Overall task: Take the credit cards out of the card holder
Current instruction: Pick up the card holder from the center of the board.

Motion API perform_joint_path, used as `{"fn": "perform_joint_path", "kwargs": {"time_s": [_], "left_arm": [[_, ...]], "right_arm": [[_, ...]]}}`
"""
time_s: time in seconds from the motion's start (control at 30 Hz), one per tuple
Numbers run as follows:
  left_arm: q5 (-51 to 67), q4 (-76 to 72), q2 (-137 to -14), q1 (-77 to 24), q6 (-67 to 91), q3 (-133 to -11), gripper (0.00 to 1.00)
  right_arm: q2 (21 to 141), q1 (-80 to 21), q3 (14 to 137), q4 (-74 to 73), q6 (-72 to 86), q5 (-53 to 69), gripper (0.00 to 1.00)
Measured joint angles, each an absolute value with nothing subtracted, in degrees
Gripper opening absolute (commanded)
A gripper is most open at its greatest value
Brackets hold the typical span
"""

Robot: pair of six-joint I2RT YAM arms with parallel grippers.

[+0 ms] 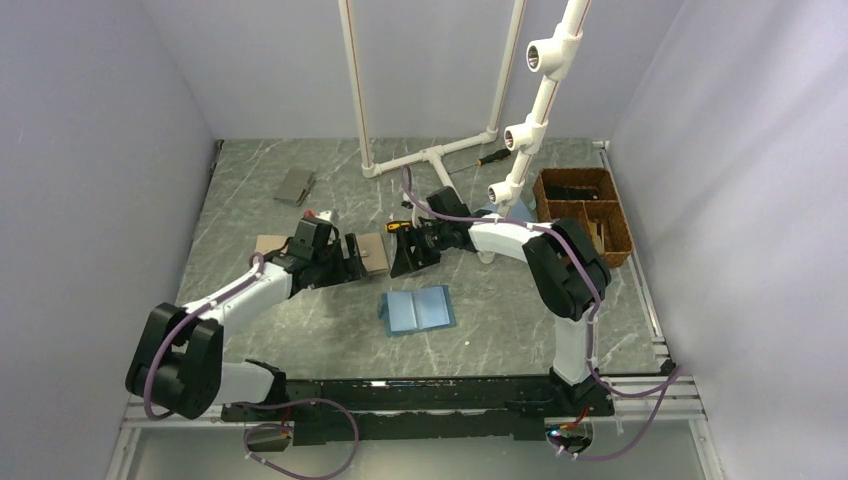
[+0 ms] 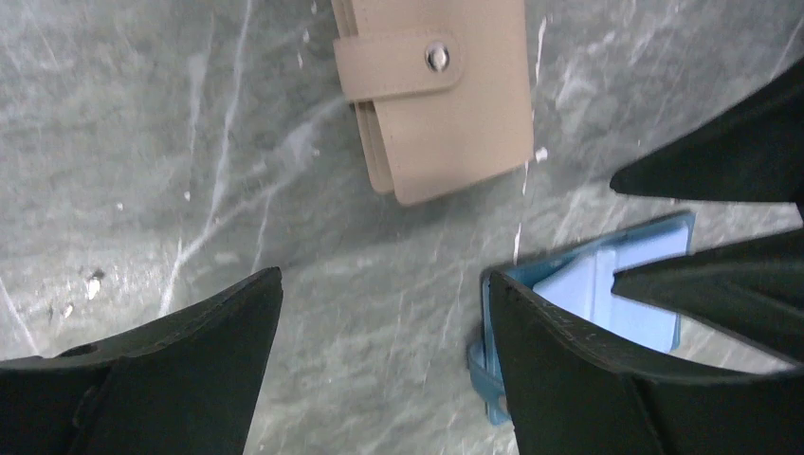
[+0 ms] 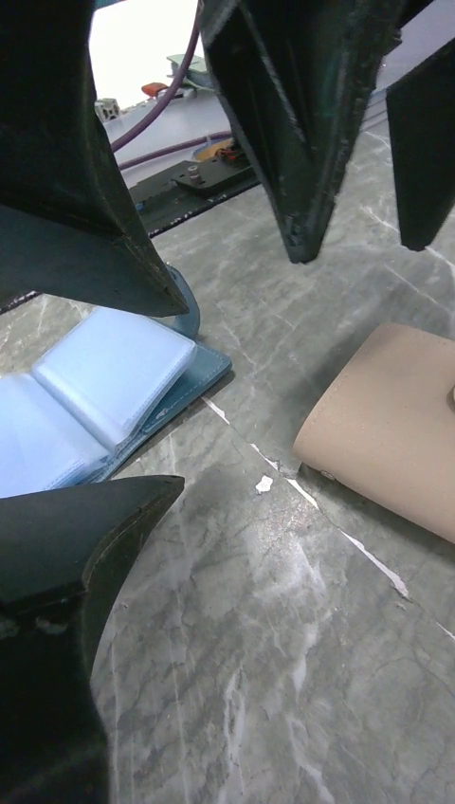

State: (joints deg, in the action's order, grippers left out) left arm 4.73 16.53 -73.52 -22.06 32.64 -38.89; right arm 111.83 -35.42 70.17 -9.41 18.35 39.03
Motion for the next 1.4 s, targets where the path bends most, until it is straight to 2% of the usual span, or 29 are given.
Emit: {"fn": "perform_joint_path", "kwargs": {"time_s": [0.2, 0.27, 0.43, 0.67, 0.73, 0.83, 0.97, 1.0, 1.03, 1.07, 1.23, 1.4], "left_arm": [[4.0, 8.7, -79.1, -20.4, 36.3, -38.9, 0.61], [5.2, 6.0, -81.5, -19.2, 38.3, -38.9, 0.6], [7.8, 1.2, -85.1, -16.1, 43.0, -38.7, 0.5], [11.7, -4.5, -86.0, -15.7, 47.9, -37.0, 0.48], [12.5, -5.7, -86.5, -15.7, 48.8, -36.5, 0.44], [13.5, -7.2, -87.3, -15.7, 49.8, -35.7, 0.31], [14.4, -9.1, -88.8, -15.7, 50.9, -35.0, 0.18], [14.8, -9.6, -89.2, -15.7, 51.2, -34.9, 0.13], [15.2, -10.3, -89.6, -15.6, 51.5, -34.9, 0.02], [15.6, -11.2, -89.9, -15.6, 51.8, -34.9, 0.0], [17.8, -16.7, -90.3, -14.5, 51.6, -32.8, 0.0], [20.6, -25.9, -86.3, -12.8, 49.7, -24.4, 0.0]], "right_arm": [[112.1, -35.4, 70.7, -9.5, 18.7, 39.1, 0.65], [112.1, -35.4, 70.8, -9.5, 18.7, 39.3, 0.65], [112.1, -35.4, 71.1, -9.6, 18.7, 39.6, 0.65], [112.1, -35.4, 71.4, -10.0, 18.7, 40.0, 0.65], [112.1, -35.4, 71.4, -10.0, 18.7, 40.0, 0.65], [112.1, -35.4, 71.4, -10.1, 18.6, 40.0, 0.65], [112.1, -35.1, 71.4, -10.2, 18.6, 40.0, 0.65], [112.1, -35.0, 71.4, -10.3, 18.6, 40.0, 0.65], [112.1, -34.9, 71.4, -10.3, 18.6, 40.0, 0.65], [112.1, -34.9, 71.4, -10.3, 18.6, 40.1, 0.65], [112.1, -34.8, 71.5, -10.6, 18.1, 40.4, 0.67], [112.2, -34.7, 72.6, -11.3, 15.7, 42.8, 0.72]]}}
